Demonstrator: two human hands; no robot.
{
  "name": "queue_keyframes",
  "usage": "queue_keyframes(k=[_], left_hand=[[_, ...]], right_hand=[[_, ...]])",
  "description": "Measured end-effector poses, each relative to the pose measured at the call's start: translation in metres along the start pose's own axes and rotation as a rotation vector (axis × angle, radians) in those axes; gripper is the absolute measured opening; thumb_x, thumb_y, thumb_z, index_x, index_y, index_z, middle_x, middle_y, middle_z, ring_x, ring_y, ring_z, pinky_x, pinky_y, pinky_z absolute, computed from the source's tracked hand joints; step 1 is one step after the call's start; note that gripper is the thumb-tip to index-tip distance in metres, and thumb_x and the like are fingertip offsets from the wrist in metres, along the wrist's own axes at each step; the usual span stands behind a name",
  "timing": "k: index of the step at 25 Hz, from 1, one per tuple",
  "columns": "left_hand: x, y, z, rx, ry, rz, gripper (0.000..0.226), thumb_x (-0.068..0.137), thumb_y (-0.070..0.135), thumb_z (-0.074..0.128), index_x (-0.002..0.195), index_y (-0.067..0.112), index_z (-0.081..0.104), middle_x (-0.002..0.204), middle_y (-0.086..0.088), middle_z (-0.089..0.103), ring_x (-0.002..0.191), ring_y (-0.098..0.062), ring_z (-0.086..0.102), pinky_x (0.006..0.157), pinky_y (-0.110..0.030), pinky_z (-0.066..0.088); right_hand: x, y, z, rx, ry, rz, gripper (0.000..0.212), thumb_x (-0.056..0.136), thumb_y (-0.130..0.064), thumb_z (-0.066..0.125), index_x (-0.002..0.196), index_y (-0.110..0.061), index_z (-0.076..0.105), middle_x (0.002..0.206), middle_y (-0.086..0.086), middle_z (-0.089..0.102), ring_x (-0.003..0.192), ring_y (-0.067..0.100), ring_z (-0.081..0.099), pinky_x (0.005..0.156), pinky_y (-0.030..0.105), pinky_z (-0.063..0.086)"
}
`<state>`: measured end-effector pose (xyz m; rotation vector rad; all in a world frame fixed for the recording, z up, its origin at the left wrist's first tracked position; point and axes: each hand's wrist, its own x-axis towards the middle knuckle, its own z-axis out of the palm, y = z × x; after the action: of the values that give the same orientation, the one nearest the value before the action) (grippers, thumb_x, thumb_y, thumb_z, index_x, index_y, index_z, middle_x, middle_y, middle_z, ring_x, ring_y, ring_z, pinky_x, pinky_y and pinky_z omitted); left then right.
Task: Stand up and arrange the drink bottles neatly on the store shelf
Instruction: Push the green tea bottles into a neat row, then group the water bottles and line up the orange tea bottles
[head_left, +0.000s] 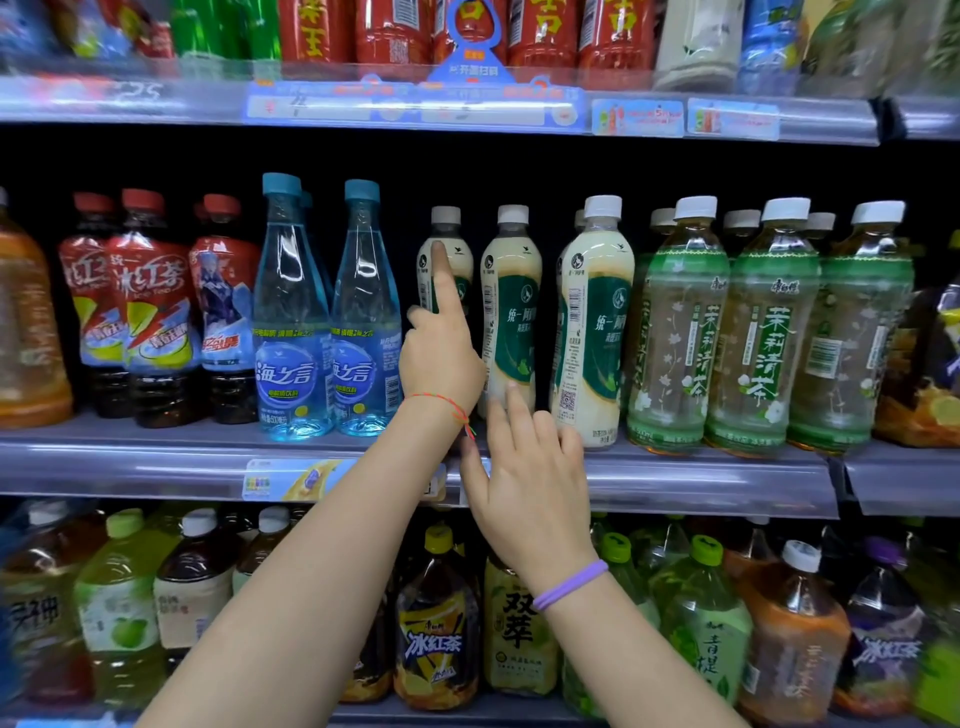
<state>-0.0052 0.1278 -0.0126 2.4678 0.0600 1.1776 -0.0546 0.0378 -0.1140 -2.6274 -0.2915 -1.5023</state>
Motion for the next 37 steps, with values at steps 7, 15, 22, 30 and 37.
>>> queue_keyframes(k=[7, 15, 22, 30, 37], left_hand=[[-0.033, -0.014, -0.038, -0.267, 0.187, 0.146, 0.097, 0.089, 0.016, 0.065, 0.157, 0.013, -0.004, 0.126, -0.020, 0.056, 0.094, -0.043, 0.062, 0.071, -0.041, 0.045], [-0.043, -0.018, -0.041, -0.777, 0.152, 0.138, 0.068, 0.080, 0.032, 0.073, 0.139, 0.025, 0.041, 0.118, 0.011, 0.065, 0.107, -0.008, 0.064, 0.089, -0.042, 0.054], [-0.041, 0.002, -0.014, -0.807, 0.032, 0.151, 0.070, 0.079, 0.036, 0.071, 0.142, 0.034, 0.039, 0.121, 0.010, 0.066, 0.108, -0.007, 0.064, 0.094, -0.043, 0.053], [-0.037, -0.004, -0.008, -0.717, -0.039, 0.232, 0.065, 0.085, 0.031, 0.069, 0.144, 0.030, 0.043, 0.116, 0.009, 0.059, 0.112, -0.008, 0.055, 0.099, -0.040, 0.048], [-0.049, -0.027, -0.015, -0.415, 0.280, 0.273, 0.049, 0.091, 0.025, 0.054, 0.137, 0.008, 0.053, 0.132, -0.011, 0.051, 0.126, -0.027, 0.046, 0.108, -0.045, 0.038]], right_hand=[[-0.002, 0.001, 0.002, 0.023, 0.026, 0.000, 0.057, 0.098, -0.046, 0.038, 0.133, -0.007, 0.058, 0.139, 0.014, 0.057, 0.097, 0.029, 0.057, 0.082, 0.041, 0.037], [-0.009, 0.005, -0.014, 0.357, 0.240, 0.008, 0.053, 0.097, -0.028, 0.048, 0.146, -0.012, 0.034, 0.145, 0.012, 0.047, 0.132, 0.030, 0.045, 0.108, 0.044, 0.032], [-0.017, 0.014, -0.013, 0.234, 0.181, -0.011, 0.048, 0.089, -0.022, 0.052, 0.136, -0.014, 0.053, 0.141, 0.024, 0.046, 0.125, 0.039, 0.047, 0.102, 0.052, 0.040], [-0.024, 0.014, -0.011, 0.200, 0.127, -0.020, 0.045, 0.089, -0.024, 0.050, 0.132, -0.016, 0.060, 0.138, 0.024, 0.048, 0.122, 0.040, 0.050, 0.104, 0.052, 0.037], [-0.021, 0.009, -0.009, 0.271, 0.209, -0.125, 0.045, 0.091, -0.020, 0.050, 0.133, -0.009, 0.061, 0.144, 0.022, 0.047, 0.134, 0.038, 0.043, 0.113, 0.051, 0.032]])
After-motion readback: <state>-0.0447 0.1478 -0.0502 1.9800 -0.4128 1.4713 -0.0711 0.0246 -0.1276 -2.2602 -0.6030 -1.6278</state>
